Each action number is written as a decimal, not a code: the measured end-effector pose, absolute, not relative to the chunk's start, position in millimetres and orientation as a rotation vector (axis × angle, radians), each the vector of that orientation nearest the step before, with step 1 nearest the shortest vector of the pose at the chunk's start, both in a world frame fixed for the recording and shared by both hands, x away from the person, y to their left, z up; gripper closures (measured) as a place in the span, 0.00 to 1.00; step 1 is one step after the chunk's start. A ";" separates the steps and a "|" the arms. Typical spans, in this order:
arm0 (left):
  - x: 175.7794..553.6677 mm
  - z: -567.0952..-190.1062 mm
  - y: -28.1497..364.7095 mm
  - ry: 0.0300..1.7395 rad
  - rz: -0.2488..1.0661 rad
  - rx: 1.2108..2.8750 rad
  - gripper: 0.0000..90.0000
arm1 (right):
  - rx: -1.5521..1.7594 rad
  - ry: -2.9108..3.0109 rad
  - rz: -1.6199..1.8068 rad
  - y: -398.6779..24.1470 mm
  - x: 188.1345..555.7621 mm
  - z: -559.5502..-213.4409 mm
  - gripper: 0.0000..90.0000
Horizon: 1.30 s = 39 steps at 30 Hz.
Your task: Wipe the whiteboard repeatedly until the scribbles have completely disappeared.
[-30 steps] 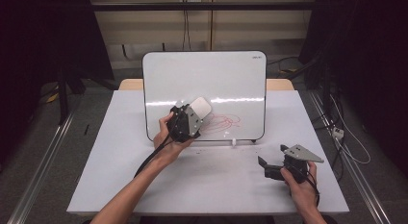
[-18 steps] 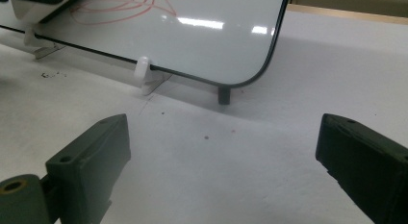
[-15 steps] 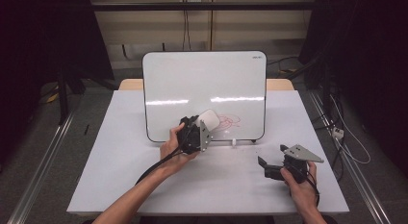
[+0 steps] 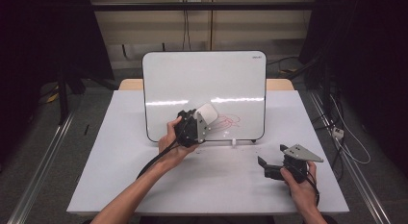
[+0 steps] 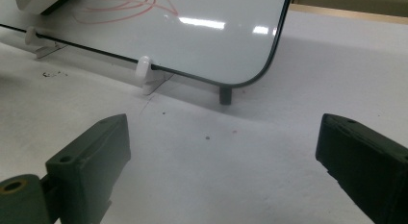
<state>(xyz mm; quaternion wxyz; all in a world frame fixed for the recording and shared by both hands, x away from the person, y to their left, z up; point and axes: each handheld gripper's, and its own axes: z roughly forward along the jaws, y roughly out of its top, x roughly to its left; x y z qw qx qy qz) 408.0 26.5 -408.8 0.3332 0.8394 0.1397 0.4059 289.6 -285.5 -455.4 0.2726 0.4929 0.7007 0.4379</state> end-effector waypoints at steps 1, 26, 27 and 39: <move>409.1 -408.0 26.7 0.365 1.066 2.186 0.35 | 1.328 1.886 1.178 -285.6 289.7 -455.4 0.05; 417.4 -400.9 21.2 0.419 1.082 2.122 0.35 | 1.324 1.887 1.175 -284.4 289.8 -455.4 0.05; 415.9 -402.4 19.5 0.416 1.081 2.123 0.35 | 1.324 1.887 1.175 -284.3 289.8 -455.4 0.05; 396.7 -422.9 2.6 0.289 1.080 2.190 0.34 | 1.324 1.890 1.177 -284.3 289.0 -455.2 0.05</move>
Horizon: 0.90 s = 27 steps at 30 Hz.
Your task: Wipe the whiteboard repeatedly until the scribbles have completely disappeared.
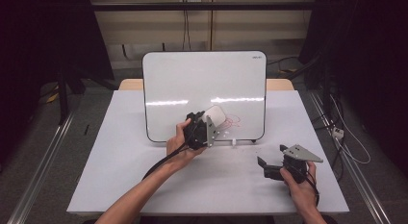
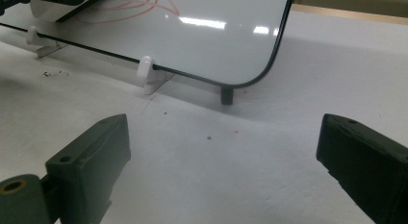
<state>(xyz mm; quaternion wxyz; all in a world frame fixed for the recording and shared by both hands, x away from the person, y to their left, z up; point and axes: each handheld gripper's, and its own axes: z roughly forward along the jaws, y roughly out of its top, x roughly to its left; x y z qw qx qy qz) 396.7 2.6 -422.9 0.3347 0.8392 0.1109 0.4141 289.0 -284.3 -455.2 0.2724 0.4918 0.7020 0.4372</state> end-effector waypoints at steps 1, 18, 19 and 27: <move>394.1 -425.6 1.6 0.279 1.081 2.194 0.34 | 1.324 1.889 1.177 -284.4 289.0 -455.2 0.05; 396.4 -422.0 -6.1 0.253 1.058 2.236 0.35 | 1.327 1.887 1.177 -285.2 289.3 -455.4 0.05; 397.7 -420.4 -6.8 0.260 1.058 2.233 0.35 | 1.327 1.887 1.177 -285.6 289.2 -455.3 0.05; 416.4 -400.9 -4.9 0.345 1.041 2.173 0.35 | 1.328 1.885 1.180 -286.1 288.8 -455.2 0.05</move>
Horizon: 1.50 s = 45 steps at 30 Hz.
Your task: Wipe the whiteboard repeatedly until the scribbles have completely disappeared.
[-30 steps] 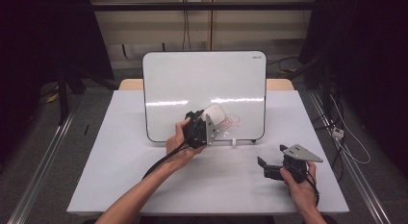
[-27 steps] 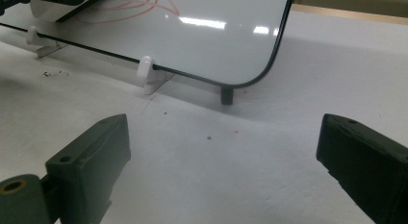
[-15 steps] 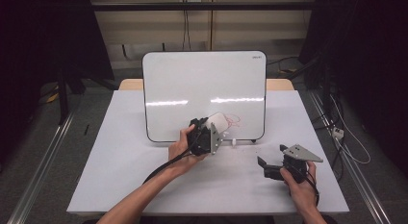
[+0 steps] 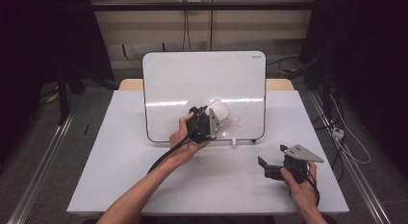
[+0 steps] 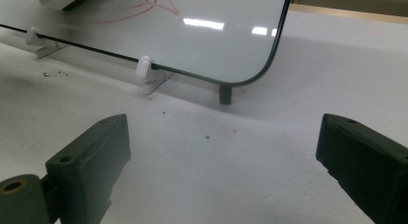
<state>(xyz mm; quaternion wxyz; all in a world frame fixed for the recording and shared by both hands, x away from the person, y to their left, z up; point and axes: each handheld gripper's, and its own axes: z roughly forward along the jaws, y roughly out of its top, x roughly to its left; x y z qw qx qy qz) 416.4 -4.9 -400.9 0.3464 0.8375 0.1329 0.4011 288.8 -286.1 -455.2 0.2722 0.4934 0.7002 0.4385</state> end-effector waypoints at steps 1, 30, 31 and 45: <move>418.5 -398.7 -4.1 0.350 1.042 2.164 0.35 | 1.330 1.884 1.179 -286.3 288.8 -455.3 0.05; 394.1 -431.8 -31.0 0.188 1.071 2.155 0.35 | 1.326 1.889 1.181 -284.3 288.8 -455.3 0.05; 392.6 -433.2 -31.7 0.183 1.063 2.162 0.35 | 1.326 1.889 1.181 -284.0 288.7 -455.2 0.05; 399.5 -422.9 -37.4 0.173 1.051 2.192 0.35 | 1.328 1.888 1.182 -285.7 288.8 -455.5 0.05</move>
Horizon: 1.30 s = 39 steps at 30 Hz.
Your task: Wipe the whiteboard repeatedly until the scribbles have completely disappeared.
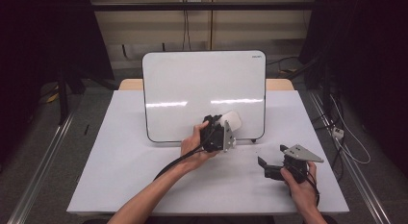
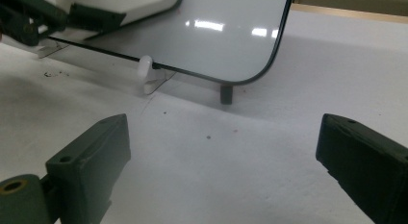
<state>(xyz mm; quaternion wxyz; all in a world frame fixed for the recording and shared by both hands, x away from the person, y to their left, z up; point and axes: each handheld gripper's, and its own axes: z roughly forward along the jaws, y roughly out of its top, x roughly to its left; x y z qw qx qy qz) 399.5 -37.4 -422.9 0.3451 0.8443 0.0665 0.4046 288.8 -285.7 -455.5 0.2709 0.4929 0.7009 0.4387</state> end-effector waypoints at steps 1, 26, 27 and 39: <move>402.9 -419.2 -36.8 0.183 1.056 2.187 0.35 | 1.327 1.887 1.181 -286.0 288.9 -455.6 0.05; 397.3 -424.4 -10.6 0.235 1.083 2.182 0.34 | 1.328 1.887 1.179 -284.3 289.0 -455.1 0.05; 397.9 -424.1 -13.6 0.236 1.076 2.181 0.34 | 1.326 1.888 1.180 -284.4 289.0 -455.2 0.05; 412.2 -406.2 -47.3 0.252 1.056 2.181 0.34 | 1.325 1.885 1.191 -286.9 287.0 -454.3 0.05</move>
